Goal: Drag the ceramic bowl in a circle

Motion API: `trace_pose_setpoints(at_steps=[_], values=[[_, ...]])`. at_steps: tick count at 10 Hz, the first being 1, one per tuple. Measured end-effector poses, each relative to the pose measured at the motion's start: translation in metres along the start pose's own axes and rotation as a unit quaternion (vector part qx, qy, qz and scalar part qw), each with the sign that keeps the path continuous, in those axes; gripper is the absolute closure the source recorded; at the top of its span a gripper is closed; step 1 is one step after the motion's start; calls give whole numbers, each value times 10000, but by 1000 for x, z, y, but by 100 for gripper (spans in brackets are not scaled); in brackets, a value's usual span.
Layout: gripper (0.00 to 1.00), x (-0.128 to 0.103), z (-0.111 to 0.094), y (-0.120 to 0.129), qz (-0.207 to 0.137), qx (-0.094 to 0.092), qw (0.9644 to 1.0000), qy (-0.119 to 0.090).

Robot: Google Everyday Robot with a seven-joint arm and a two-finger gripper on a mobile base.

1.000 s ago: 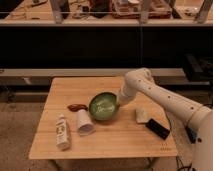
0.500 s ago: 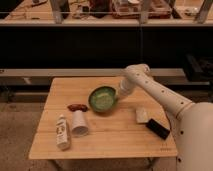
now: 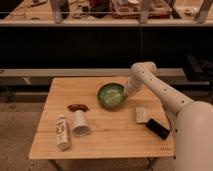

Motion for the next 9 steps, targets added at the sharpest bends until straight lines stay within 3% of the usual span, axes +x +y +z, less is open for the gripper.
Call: trace_pose_setpoints(at_steps=[3, 5, 9], values=[[82, -5, -12, 29, 140, -243, 9996, 33], [82, -24, -27, 43, 74, -422, 9991, 67], [82, -73, -36, 40, -72, -459, 9989, -104]])
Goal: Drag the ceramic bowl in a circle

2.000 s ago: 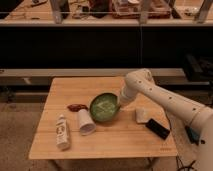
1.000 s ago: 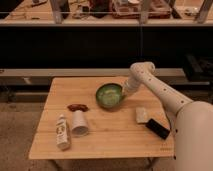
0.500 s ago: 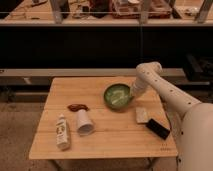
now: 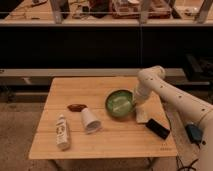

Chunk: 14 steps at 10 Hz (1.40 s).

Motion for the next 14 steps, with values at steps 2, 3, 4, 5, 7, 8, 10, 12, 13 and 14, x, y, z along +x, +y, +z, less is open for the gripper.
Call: trace_pose_setpoints(at_steps=[2, 3, 4, 5, 7, 8, 10, 12, 13, 14], values=[[82, -20, 3, -16, -126, 121, 9998, -116], [82, -26, 4, -28, -215, 188, 9995, -150], [82, -29, 5, -39, -336, 243, 9990, -171], [82, -31, 6, -56, -517, 314, 9980, -183], [82, -30, 9, -87, -832, 418, 9955, -193], [82, -26, 10, -97, -919, 448, 9946, -180], [82, -10, 13, -113, -980, 538, 9936, -139], [82, 11, 13, -116, -903, 621, 9940, -69], [82, 21, 13, -113, -835, 631, 9945, -26], [82, 33, 14, -106, -740, 615, 9954, 29]])
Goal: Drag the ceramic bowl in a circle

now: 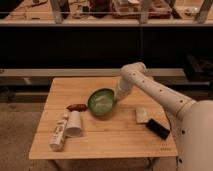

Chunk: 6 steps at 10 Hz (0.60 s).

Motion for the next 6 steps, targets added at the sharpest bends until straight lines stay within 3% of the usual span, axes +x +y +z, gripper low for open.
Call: trace_pose_setpoints(at_steps=[3, 6], values=[[82, 24, 0, 40, 409, -117, 9990, 168], [82, 22, -1, 77, 745, -335, 9965, 193]])
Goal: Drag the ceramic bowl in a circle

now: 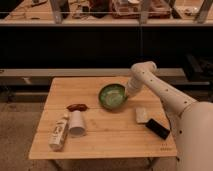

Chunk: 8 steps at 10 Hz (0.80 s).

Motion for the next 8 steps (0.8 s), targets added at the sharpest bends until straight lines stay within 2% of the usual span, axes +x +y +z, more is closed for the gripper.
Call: trace_pose_setpoints(at_steps=[2, 3, 5, 8], values=[[82, -5, -3, 20, 146, -141, 9998, 3], [82, -12, -9, 39, 277, -270, 9992, 26], [82, -26, -17, 51, 353, -363, 9987, 27], [82, -52, -24, 41, 277, -311, 9991, -41]])
